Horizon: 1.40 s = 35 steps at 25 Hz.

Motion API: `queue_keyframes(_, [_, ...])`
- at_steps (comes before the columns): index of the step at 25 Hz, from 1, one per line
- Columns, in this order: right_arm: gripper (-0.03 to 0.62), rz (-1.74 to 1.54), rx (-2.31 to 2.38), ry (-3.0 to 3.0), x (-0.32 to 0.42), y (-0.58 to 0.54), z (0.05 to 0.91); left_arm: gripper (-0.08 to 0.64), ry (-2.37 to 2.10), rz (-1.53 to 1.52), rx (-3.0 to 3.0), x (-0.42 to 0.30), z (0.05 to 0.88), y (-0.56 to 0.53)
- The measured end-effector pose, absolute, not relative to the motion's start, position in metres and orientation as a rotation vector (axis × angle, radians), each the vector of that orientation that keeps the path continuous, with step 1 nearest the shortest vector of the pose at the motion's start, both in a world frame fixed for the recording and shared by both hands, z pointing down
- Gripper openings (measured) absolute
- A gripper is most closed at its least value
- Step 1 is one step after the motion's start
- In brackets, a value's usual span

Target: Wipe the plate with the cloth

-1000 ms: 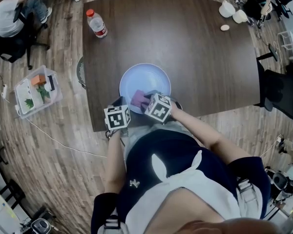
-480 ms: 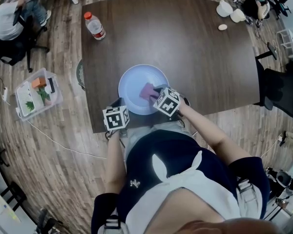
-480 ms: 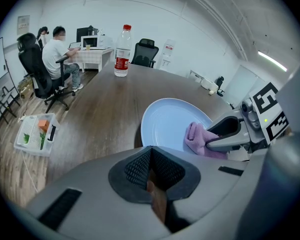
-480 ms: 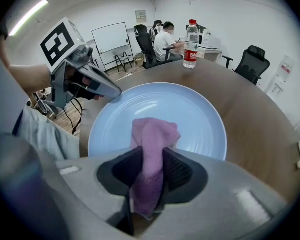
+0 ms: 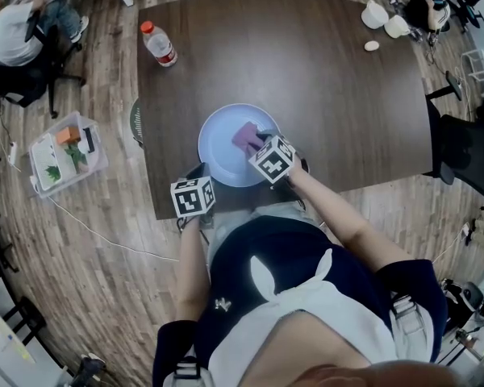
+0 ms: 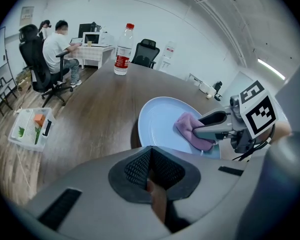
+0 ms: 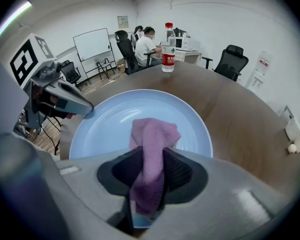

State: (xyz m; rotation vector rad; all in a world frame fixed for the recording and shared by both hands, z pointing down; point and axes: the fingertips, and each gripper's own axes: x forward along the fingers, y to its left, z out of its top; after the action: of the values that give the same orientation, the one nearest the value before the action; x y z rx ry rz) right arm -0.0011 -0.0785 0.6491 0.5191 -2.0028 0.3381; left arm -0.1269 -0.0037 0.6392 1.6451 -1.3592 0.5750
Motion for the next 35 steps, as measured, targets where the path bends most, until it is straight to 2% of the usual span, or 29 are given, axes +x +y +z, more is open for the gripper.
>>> queue_keyframes(13, [0.146, 0.339, 0.493, -2.093, -0.034, -0.080, 0.644, 0.003, -1.360, 0.543, 1.640, -0.127, 0.639, -0.003])
queue_keyframes(20, [0.148, 0.312, 0.555, -2.308, -0.043, -0.076, 0.597, 0.003, -1.406, 0.431, 1.697, -0.134, 0.605, -0.013])
queue_keyframes(21, [0.139, 0.310, 0.557, -2.340, -0.043, -0.075, 0.588, 0.002, -1.413, 0.417, 1.710, -0.131, 0.597, -0.015])
queue_keyframes(24, [0.013, 0.309, 0.530, -2.421, -0.041, -0.065, 0.561, 0.003, -1.433, 0.402, 1.767, -0.115, 0.574, -0.020])
queue_keyframes(25, [0.000, 0.311, 0.511, -2.443, -0.041, -0.060, 0.554, 0.002, -1.439, 0.400, 1.788, -0.108, 0.567, -0.021])
queue_keyframes(35, [-0.001, 0.119, 0.388, -2.543, -0.015, -0.003, 0.497, 0.003, -1.443, 0.321, 1.943, -0.032, 0.502, 0.007])
